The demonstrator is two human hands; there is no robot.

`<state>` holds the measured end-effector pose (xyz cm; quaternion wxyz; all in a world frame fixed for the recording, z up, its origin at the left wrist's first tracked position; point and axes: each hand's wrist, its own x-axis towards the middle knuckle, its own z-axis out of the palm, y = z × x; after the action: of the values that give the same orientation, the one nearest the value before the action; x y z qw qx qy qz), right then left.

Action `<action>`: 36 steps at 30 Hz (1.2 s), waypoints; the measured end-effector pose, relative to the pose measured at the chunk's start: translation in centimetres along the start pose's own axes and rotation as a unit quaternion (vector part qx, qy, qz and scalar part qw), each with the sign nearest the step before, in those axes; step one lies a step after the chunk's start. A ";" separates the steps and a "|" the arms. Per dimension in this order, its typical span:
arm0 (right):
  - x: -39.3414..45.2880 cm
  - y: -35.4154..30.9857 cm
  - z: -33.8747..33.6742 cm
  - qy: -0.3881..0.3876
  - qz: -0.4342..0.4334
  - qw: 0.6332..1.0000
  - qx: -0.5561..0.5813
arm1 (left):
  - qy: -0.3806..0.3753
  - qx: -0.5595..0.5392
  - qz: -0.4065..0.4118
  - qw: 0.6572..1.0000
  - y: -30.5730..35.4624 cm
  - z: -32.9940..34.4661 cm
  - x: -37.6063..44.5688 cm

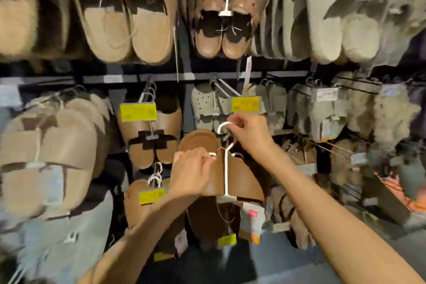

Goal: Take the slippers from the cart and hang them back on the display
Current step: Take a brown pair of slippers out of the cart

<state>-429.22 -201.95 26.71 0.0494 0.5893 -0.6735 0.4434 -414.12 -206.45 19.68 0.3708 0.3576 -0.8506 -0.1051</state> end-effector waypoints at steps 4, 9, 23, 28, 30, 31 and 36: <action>2.5 -1.0 4.7 -0.046 -0.002 0.998 0.050 | 0.010 -0.045 -0.091 0.995 -2.8 -1.5 0.0; 6.3 -1.9 9.2 -0.085 -0.022 0.992 0.089 | 0.002 -0.053 -0.166 0.985 -6.6 -3.0 2.0; 16.7 -1.3 18.8 -0.116 -0.020 0.993 0.023 | -0.028 -0.181 -0.283 0.941 -15.9 -1.8 10.4; 19.6 -2.5 20.2 -0.122 -0.055 0.991 -0.008 | 0.031 -0.233 -0.249 0.940 -15.5 -3.7 11.4; 20.4 -3.3 20.7 -0.132 -0.086 0.987 -0.013 | 0.031 -0.239 -0.254 0.937 -15.6 -4.0 11.4; 20.6 -3.6 20.9 -0.140 -0.091 0.986 -0.017 | 0.033 -0.242 -0.261 0.934 -15.8 -4.0 11.4; 21.0 -3.4 21.6 -0.141 -0.086 0.986 0.001 | 0.048 -0.237 -0.259 0.935 -17.6 -4.5 11.6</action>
<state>-422.78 -231.56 27.90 -0.0083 0.7014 -0.6205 0.3506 -407.02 -226.75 21.46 0.4452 0.4721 -0.6602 -0.3782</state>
